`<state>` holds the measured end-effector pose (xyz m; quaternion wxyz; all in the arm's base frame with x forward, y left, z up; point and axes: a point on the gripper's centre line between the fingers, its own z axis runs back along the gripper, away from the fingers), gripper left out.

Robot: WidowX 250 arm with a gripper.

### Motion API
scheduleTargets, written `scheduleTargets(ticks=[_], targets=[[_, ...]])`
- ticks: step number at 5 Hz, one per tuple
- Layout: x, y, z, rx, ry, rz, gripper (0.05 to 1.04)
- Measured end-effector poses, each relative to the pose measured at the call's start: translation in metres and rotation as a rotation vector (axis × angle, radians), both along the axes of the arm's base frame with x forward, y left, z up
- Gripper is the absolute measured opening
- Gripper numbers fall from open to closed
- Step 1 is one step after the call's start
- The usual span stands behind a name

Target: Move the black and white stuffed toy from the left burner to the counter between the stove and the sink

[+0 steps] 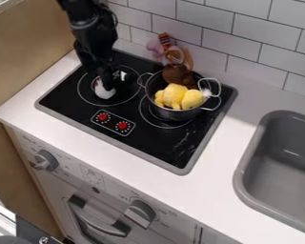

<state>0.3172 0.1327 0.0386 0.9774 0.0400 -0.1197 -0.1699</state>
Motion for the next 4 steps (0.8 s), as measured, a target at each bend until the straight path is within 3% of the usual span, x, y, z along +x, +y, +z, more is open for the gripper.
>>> scheduleTargets(ticks=[1, 2, 4], targets=[[0.001, 0.007, -0.007, 0.021, -0.021, -0.012, 0.997], [0.000, 0.006, -0.021, -0.014, 0.004, 0.019, 0.997], [0.008, -0.002, -0.027, -0.078, 0.097, 0.075, 0.948]])
